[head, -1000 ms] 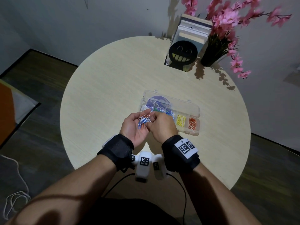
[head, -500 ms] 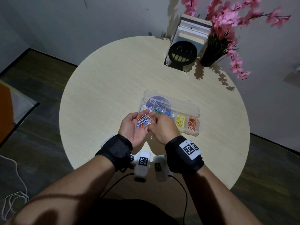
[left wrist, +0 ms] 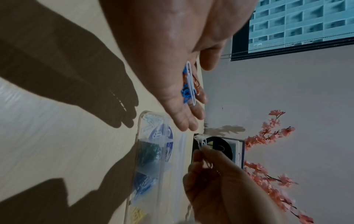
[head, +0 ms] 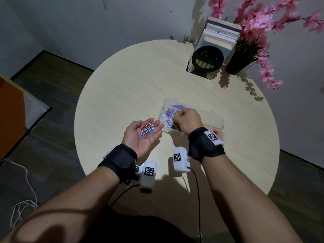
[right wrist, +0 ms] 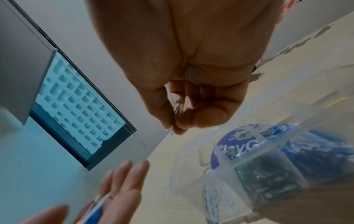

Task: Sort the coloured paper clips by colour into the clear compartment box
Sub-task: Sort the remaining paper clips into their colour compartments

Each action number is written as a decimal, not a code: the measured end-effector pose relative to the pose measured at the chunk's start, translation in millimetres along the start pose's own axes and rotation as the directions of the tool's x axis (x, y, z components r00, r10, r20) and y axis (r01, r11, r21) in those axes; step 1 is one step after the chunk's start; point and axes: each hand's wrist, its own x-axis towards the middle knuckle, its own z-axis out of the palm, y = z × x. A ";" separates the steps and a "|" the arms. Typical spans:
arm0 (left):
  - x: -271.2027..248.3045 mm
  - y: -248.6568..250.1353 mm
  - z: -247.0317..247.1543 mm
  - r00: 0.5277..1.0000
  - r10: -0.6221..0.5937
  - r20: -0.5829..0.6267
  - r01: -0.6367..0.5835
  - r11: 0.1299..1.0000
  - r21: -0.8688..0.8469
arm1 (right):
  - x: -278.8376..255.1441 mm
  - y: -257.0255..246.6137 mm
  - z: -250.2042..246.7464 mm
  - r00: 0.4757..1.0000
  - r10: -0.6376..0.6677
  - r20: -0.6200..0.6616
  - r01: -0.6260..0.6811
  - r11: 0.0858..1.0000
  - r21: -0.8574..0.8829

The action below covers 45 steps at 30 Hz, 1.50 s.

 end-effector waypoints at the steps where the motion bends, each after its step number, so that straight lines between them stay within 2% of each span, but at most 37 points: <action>1: -1.0 0.9 -0.8 1.000 -0.003 -0.001 0.003 1.000 0.008 | 4.4 -2.5 3.1 1.000 0.010 0.008 -0.010 1.000 -0.003; 4: -2.5 3.0 -1.9 1.000 -0.022 0.008 0.021 1.000 0.018 | 8.8 -8.0 5.2 0.999 -0.014 0.033 0.016 0.997 -0.073; 10: -4.6 5.0 -1.9 0.998 -0.062 0.027 0.060 0.997 0.046 | -10.1 -13.8 -4.5 0.979 -0.206 0.017 0.206 0.968 -0.145; 15: -4.9 -0.7 7.1 0.996 -0.080 0.048 0.075 0.993 0.091 | -33.9 -15.6 2.8 0.911 -0.323 0.257 0.391 0.873 -0.292; 17: -5.8 -4.0 9.6 0.993 -0.097 0.070 0.090 0.992 0.090 | -39.7 -13.0 8.3 0.893 -0.348 0.286 0.437 0.825 -0.359; 25: -6.2 -10.2 9.2 0.992 -0.116 0.044 0.109 0.986 0.124 | -50.9 -6.7 7.1 0.867 -0.364 0.340 0.490 0.744 -0.454; 33: -9.1 -13.9 13.6 0.982 -0.157 0.105 0.144 0.982 0.120 | -58.9 -3.8 -1.5 0.831 -0.429 0.355 0.556 0.669 -0.492; 39: -9.1 -14.9 16.8 0.976 -0.186 0.112 0.176 0.980 0.090 | -61.5 0.4 -6.2 0.854 -0.407 0.323 0.519 0.708 -0.479; 42: -8.6 -17.9 17.9 0.978 -0.186 0.093 0.184 0.982 0.039 | -64.6 0.9 -5.8 0.839 -0.439 0.322 0.543 0.714 -0.441; 45: -6.6 -17.7 16.8 0.980 -0.175 0.090 0.169 0.983 0.075 | -66.9 2.8 -4.2 0.833 -0.438 0.338 0.548 0.737 -0.397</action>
